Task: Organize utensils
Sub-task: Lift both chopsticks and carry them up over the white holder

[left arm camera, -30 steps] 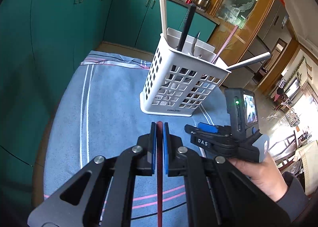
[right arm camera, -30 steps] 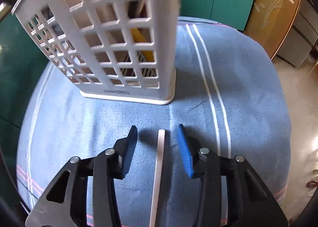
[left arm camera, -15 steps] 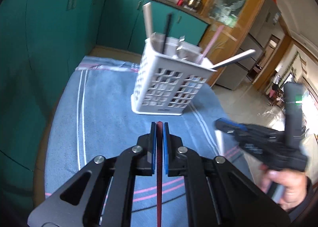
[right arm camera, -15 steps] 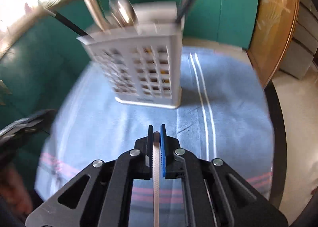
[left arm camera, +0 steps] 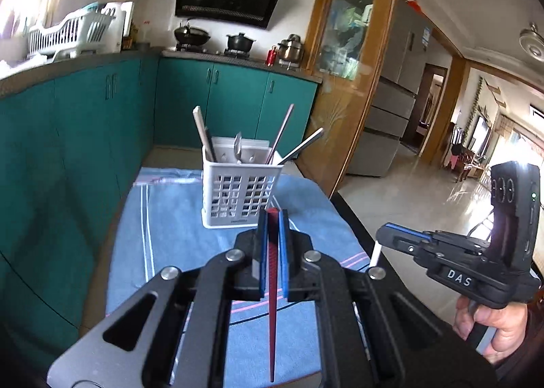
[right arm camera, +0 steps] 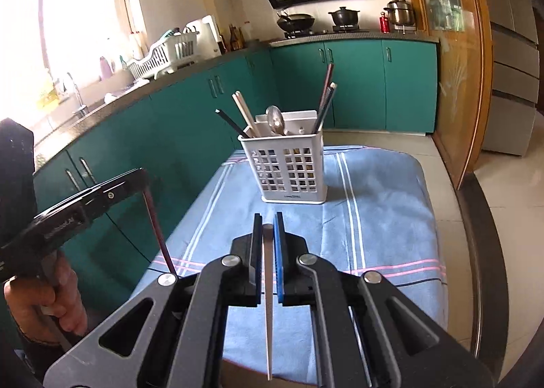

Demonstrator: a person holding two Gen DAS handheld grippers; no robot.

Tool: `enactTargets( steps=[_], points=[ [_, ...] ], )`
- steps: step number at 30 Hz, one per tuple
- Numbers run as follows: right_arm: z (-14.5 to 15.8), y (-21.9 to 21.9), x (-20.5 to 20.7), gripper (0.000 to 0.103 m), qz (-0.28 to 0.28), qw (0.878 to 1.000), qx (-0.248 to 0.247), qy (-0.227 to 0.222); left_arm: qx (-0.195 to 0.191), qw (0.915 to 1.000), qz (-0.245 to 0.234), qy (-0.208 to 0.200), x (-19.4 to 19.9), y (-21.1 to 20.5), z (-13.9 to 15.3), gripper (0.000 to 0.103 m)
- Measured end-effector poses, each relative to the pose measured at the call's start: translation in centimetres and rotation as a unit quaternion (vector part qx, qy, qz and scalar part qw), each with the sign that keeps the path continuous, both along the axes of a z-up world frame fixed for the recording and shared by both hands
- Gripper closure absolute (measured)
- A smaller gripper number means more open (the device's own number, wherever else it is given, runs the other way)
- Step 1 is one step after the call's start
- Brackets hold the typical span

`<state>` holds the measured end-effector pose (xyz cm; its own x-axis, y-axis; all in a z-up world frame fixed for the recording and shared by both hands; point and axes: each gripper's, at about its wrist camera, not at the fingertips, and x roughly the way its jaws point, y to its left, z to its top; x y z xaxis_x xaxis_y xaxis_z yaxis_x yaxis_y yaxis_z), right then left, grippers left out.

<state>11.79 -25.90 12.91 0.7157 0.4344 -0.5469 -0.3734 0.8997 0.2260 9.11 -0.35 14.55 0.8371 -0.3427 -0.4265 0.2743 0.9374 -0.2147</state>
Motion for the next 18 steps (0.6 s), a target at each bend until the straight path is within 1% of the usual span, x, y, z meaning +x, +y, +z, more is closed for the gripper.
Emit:
enactTargets(
  steps=[5,8,11,15,18],
  points=[
    [2.4,-0.1,-2.5,0.097,0.017,0.999,0.018,-0.024,0.018,0.9996,-0.011,-0.019,-2.2,-0.7,2.7,0.097],
    [4.4,-0.4,-4.0,0.097,0.022,0.998,0.022,-0.046,0.031,0.9988,-0.008,-0.038,-3.4,-1.0,4.3,0.097],
    [6.0,-0.7,-4.6,0.097,0.022,0.997,0.023,-0.063,0.042,0.9978,-0.001,-0.051,-3.7,-1.1,5.6,0.097],
    [7.7,-1.0,-5.0,0.097,0.02,0.996,0.022,-0.078,0.044,0.9974,0.005,-0.057,-3.6,-1.0,6.5,0.097],
    [7.8,-1.0,-5.1,0.097,0.019,0.997,0.019,-0.079,0.045,0.9975,0.005,-0.053,-3.6,-1.0,6.5,0.097]
  ],
)
